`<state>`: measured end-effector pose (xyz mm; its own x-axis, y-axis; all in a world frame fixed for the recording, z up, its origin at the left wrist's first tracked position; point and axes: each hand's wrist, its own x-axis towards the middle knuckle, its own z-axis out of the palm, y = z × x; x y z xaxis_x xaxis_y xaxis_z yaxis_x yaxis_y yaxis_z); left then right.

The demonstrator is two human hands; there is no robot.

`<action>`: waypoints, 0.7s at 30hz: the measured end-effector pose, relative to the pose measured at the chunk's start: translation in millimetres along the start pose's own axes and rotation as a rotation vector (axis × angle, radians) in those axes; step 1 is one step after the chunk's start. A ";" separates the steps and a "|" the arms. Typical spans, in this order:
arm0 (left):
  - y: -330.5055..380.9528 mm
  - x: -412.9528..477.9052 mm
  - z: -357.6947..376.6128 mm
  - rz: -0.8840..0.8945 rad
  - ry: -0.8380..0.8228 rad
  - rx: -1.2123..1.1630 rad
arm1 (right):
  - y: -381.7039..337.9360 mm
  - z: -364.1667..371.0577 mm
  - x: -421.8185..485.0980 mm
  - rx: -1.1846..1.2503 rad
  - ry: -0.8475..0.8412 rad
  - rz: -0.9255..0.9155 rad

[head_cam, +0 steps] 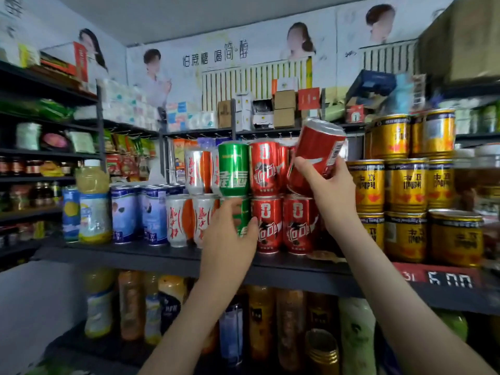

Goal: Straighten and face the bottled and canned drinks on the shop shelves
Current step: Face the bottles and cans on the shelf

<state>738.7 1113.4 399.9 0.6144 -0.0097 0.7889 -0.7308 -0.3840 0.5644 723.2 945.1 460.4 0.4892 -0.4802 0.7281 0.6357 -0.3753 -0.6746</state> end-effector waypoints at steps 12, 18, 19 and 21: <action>-8.6 63.4 55.5 0.068 -0.002 0.118 | 21.8 22.6 31.6 -0.332 0.132 0.070; 2.8 69.7 65.1 0.046 0.049 0.320 | 28.4 19.5 34.0 -0.374 0.139 0.109; 3.4 71.7 66.3 0.060 0.091 0.338 | 29.3 19.1 35.2 -0.372 0.138 0.115; 2.5 75.4 72.2 0.101 0.170 0.370 | 31.2 19.4 37.4 -0.370 0.134 0.127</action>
<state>804.7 1045.1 443.3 0.4646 0.0764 0.8822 -0.6099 -0.6947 0.3813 772.9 930.7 468.9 0.4521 -0.6308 0.6306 0.3057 -0.5546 -0.7739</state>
